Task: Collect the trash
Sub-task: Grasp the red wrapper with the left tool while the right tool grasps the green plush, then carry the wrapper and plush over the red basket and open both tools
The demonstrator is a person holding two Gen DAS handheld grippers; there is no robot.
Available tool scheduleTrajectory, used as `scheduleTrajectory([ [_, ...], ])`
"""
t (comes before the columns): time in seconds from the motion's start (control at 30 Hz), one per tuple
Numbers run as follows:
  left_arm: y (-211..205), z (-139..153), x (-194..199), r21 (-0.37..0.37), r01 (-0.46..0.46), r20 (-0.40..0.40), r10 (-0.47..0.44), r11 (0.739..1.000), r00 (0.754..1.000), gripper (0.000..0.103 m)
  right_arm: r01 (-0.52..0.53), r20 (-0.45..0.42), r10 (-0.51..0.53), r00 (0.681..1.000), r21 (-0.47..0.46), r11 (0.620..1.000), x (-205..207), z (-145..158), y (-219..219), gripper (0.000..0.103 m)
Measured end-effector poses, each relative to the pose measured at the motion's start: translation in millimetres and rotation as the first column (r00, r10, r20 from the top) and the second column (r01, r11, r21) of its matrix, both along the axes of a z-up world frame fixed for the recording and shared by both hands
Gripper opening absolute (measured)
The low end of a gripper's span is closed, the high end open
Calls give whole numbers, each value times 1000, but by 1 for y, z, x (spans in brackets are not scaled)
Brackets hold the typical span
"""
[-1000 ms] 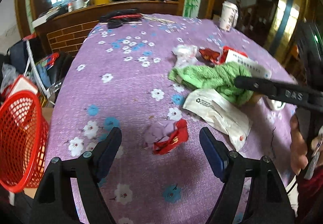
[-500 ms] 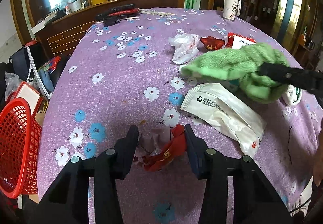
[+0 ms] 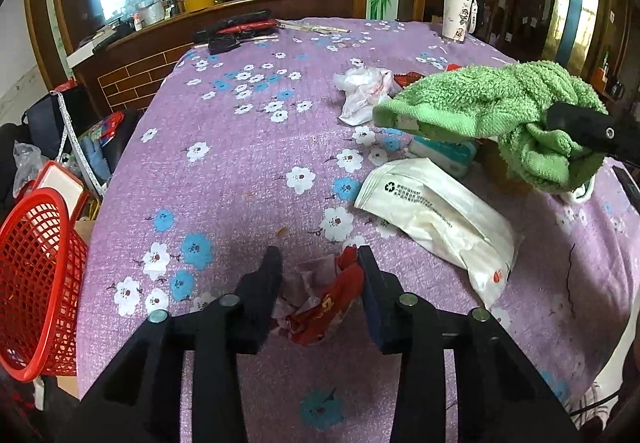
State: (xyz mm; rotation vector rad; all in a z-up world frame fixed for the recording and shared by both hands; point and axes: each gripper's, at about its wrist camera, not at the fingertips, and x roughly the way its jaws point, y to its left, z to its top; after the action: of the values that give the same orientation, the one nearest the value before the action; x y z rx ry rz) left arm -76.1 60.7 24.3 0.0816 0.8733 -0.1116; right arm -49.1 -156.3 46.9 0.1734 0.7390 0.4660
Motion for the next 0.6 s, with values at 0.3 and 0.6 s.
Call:
scheduleTrajectory([
  [0.3, 4, -9, -5, 6, -25, -26, 26, 1000, 999, 41, -8, 2, 8, 1000, 11, 1000, -5, 0, -2, 43],
  [0.6, 10, 18, -14, -44, -40, 63, 43, 998, 997, 40, -6, 11, 6, 1000, 18, 1000, -8, 4, -5, 43],
])
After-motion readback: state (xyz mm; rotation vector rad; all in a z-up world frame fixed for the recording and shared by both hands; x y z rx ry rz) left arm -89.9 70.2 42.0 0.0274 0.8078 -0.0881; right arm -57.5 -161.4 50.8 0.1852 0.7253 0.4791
